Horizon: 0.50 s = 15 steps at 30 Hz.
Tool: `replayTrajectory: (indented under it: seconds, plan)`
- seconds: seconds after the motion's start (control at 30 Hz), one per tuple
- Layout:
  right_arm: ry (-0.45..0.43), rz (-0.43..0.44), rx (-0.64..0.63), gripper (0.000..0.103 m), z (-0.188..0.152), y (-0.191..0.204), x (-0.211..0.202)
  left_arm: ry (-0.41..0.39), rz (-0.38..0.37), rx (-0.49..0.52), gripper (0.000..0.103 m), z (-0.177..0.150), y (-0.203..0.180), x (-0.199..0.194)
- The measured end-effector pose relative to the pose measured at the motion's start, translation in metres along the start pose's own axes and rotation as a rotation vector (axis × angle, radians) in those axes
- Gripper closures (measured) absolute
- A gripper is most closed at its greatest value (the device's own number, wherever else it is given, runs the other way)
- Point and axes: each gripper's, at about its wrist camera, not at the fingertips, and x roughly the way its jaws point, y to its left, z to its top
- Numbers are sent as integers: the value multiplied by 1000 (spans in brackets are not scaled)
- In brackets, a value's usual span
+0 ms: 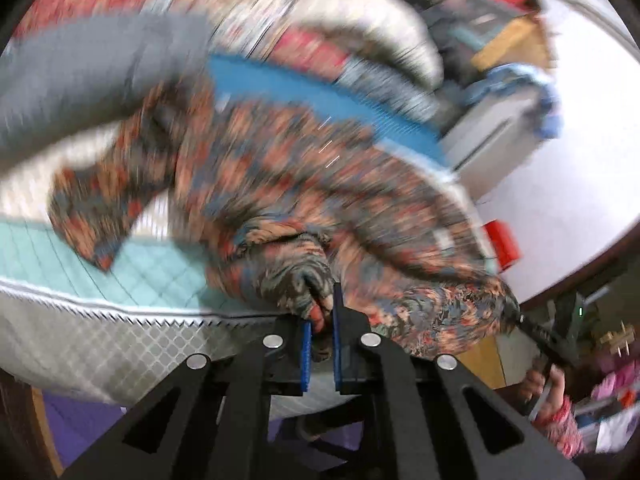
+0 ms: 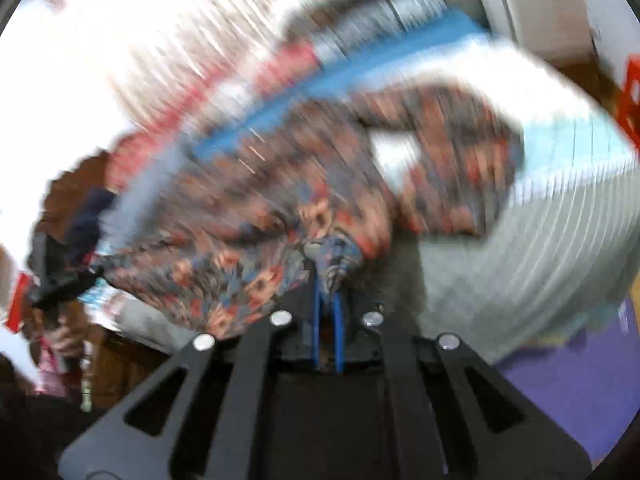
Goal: Fold large clothes
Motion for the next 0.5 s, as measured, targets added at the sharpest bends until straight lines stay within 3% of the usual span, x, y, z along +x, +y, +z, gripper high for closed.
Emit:
replayTrajectory:
  seconds: [0.1,0.2,0.27,0.3,0.33,0.4,0.5]
  plan:
    - [-4,-21,-88,97,8,23,-41,-62,-26,86,94,-13,-24,-57]
    - [124,-102,-128,97,-16,27,-35,-22,15,104,94,-40,-29,-68]
    - [255,-209,-147,92,-46,14,-13,57,44,88,95,-64,-20,-50]
    - [322,-296,-168,86,-61,5,1,109,64,70,96,-76,-13,-36]
    - [377,-444,-212,78,-77,-5,16,184,105,45,96,-92,-2,-16]
    - [413,-595,-282,78,-89,-12,29,265,186,23,96,-110,20,5]
    - [337,-536,-307,78,-73,12,24,313,247,-34,96,-126,46,12]
